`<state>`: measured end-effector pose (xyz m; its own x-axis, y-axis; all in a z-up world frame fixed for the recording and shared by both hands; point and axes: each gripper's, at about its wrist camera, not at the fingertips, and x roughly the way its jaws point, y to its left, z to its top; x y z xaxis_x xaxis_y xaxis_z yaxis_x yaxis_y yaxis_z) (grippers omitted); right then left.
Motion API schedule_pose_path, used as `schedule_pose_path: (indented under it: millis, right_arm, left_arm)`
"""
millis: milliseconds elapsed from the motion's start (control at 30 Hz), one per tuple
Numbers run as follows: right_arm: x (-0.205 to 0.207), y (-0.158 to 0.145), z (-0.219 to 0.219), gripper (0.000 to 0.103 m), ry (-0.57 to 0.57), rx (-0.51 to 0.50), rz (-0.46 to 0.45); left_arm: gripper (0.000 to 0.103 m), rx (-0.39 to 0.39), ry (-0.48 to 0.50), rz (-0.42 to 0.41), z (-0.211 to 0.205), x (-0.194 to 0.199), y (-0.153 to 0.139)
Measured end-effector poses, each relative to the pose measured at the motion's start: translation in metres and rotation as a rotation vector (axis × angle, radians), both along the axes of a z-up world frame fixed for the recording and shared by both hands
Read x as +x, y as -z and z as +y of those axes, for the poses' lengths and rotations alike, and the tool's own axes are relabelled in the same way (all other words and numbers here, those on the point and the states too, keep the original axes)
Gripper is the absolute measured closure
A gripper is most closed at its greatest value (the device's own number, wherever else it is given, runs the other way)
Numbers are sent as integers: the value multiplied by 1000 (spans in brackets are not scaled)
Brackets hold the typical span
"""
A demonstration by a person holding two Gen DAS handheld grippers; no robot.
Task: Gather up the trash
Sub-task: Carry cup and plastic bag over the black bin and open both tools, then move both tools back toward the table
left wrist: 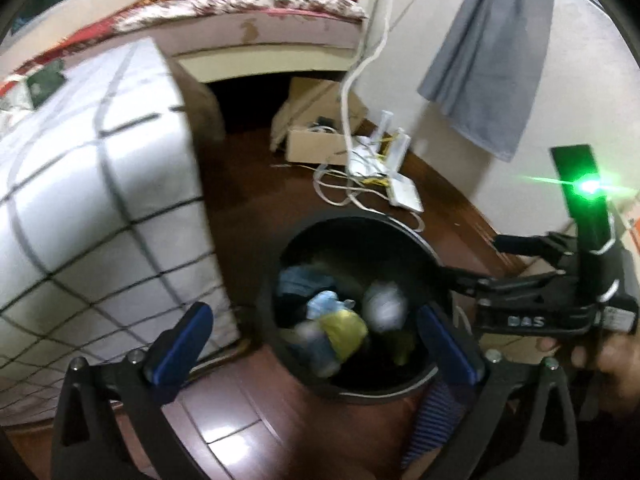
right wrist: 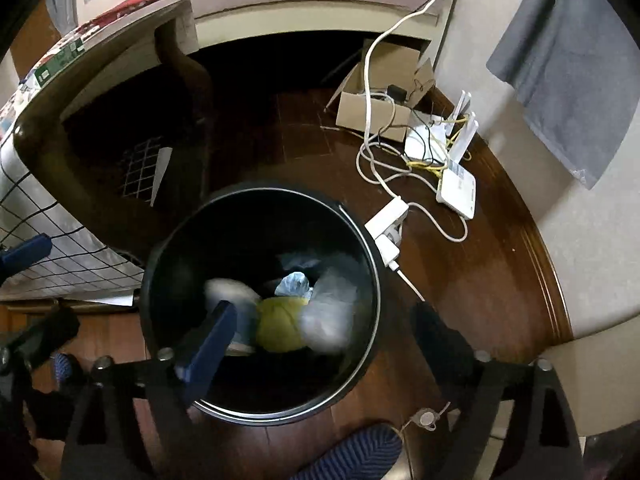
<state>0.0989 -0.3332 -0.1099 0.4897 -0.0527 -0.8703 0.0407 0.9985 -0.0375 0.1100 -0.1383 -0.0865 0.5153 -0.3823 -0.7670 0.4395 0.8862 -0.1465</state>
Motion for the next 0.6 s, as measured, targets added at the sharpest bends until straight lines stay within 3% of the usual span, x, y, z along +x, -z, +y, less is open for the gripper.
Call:
schedule_pose_path:
  millis: [100, 600]
  right_arm:
    - [-1, -7, 7, 2, -18, -9, -29]
    - [-7, -51, 46, 1, -101, -24, -144]
  left_arm:
    - [1, 15, -44, -18, 10, -5, -2]
    - [1, 17, -131, -121, 47, -14, -38]
